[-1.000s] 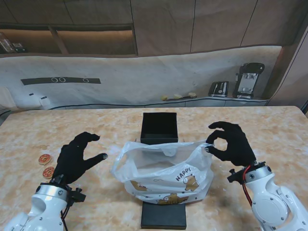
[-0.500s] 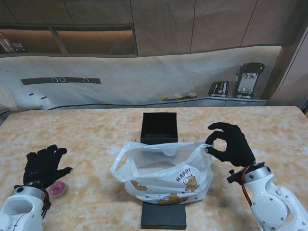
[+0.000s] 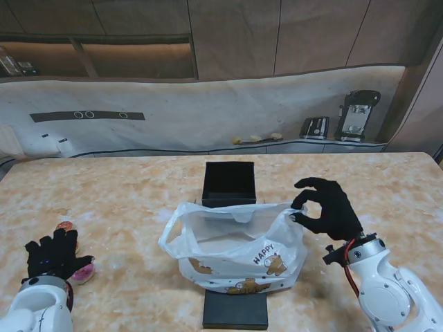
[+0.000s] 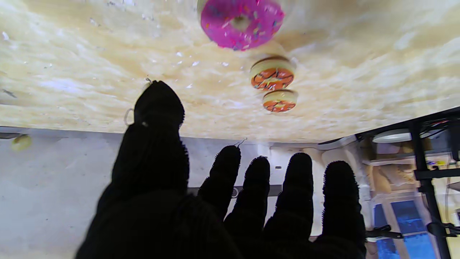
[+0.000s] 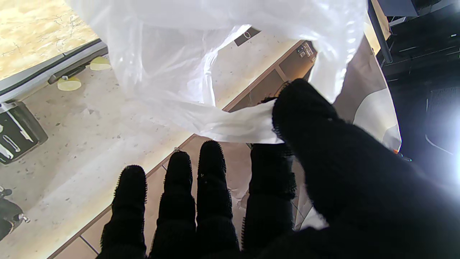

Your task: Pack mini donuts into a plastic bag, tie the opening and put the bag into the gift box

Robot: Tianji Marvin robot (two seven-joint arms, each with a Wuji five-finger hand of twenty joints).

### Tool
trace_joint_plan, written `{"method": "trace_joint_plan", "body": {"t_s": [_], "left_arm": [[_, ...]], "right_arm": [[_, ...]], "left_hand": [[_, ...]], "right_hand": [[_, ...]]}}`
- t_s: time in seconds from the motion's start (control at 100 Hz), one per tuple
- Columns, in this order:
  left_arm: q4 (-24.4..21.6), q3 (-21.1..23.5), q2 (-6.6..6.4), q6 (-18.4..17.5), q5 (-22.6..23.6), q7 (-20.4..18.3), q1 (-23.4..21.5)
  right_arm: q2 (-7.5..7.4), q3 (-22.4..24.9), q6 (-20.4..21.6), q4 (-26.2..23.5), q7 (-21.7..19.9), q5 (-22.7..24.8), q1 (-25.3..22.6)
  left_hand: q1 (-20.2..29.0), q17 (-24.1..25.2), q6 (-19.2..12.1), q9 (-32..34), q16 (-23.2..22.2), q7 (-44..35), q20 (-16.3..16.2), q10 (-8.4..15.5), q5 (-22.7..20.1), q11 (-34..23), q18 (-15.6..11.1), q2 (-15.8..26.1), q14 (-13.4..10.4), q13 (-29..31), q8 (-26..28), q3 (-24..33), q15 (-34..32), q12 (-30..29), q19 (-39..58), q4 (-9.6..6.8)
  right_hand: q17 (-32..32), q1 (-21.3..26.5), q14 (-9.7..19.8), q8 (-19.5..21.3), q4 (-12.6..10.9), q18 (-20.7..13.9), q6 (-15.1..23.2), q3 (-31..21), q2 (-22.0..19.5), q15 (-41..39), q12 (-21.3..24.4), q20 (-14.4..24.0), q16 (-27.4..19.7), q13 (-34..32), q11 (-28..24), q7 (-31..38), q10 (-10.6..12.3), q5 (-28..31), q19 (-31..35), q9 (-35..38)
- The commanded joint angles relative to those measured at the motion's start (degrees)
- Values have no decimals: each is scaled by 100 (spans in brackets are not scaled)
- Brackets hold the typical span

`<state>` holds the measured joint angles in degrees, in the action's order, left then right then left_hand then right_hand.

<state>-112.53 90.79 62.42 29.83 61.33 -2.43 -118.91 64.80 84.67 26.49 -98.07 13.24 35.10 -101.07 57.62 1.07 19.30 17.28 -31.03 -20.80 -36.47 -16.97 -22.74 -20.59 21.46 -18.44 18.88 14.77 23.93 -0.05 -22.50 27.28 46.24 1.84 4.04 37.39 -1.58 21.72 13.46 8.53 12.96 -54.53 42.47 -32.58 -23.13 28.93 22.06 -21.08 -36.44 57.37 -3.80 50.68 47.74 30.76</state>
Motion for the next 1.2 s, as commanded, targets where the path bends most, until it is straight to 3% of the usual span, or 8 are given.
{"method": "trace_joint_plan", "body": {"t_s": [0.0,0.17,0.52,0.74,1.19], "left_arm": [[38,-84,51,54,-33,-15,-84],[184,-343,72,490,-186,155,15],[569,-805,158,1342,-563,668,434],[718,-1000,285,1875,-1017,1096,658],[1044,-1227,457,2334,-1579,1490,942]], "right_arm": [[22,-29,-6,-8,-79,1,-30],[19,-39,-14,-11,-91,6,-36],[20,-57,-39,-11,-95,-7,-31],[21,-78,-41,12,-100,-31,-5],[14,-97,-27,60,-151,-68,51]], "left_hand": [[-96,3,197,-291,-35,236,-178,-158,217,-13,128,-108,108,-7,-78,-21,-112,71,127,-94],[-110,-82,252,-312,-160,205,-281,-206,297,-132,131,-90,192,21,82,-19,-319,224,501,-95],[-50,-263,602,-182,-334,-25,-236,-578,257,-412,189,-14,492,128,292,-26,-809,394,1069,-82],[-54,-575,837,73,-407,-169,-146,-872,167,-588,323,40,653,394,344,-27,-1136,407,1390,-81],[-61,-789,886,86,-508,-531,100,-919,349,-796,357,106,642,524,547,-23,-1418,514,1506,-88]], "right_hand": [[-6,164,36,17,0,-17,309,-150,10,44,78,-49,86,-62,50,117,61,156,89,148],[-3,156,32,17,0,-13,301,-146,17,45,77,-48,85,-67,49,119,56,163,89,158],[-7,160,41,14,3,-16,299,-144,19,41,76,-49,87,-68,50,116,62,163,86,158],[-6,156,35,12,4,-19,302,-148,19,40,76,-47,88,-66,51,114,62,163,89,156],[-2,155,28,9,5,-16,311,-145,16,39,75,-46,88,-66,48,116,56,167,91,165]]}}
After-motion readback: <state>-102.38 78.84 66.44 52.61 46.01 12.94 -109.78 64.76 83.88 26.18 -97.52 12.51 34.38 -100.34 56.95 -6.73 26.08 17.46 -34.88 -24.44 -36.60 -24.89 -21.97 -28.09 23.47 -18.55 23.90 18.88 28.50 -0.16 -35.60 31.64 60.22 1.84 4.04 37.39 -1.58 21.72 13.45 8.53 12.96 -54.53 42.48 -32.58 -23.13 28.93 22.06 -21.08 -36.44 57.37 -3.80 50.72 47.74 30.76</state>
